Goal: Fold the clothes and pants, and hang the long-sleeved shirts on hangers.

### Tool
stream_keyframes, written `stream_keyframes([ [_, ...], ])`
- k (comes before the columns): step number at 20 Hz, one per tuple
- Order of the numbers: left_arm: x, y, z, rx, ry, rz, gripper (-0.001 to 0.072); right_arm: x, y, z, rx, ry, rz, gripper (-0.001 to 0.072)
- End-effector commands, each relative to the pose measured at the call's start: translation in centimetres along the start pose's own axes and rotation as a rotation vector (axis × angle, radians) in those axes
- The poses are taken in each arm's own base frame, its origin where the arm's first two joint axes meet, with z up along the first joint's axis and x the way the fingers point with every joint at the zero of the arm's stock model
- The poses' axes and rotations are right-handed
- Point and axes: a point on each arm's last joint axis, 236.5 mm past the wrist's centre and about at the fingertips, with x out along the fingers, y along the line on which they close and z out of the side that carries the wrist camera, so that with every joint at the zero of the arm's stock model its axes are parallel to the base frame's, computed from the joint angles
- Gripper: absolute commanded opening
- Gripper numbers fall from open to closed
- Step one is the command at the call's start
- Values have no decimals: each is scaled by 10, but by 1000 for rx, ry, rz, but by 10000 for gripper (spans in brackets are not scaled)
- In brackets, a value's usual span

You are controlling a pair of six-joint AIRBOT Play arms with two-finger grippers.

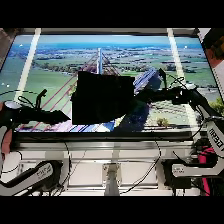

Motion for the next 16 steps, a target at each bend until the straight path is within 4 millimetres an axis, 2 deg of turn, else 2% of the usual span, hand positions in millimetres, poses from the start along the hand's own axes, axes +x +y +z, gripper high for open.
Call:
stream_keyframes([
  [1,17,7,2,55,6,2,438,0,3,3,-6,-6,8,446],
  [2,20,11,8,40,-11,7,436,0,4,2,-5,-3,11,446],
  [4,26,7,15,29,-35,-40,432,0,5,1,-5,3,17,446],
  [11,45,20,16,-11,-14,-33,431,0,5,1,-6,3,17,446],
  [14,51,13,12,8,11,-41,409,0,5,1,-6,2,17,446],
  [16,59,1,2,31,66,-69,409,0,4,1,-5,-1,14,446],
])
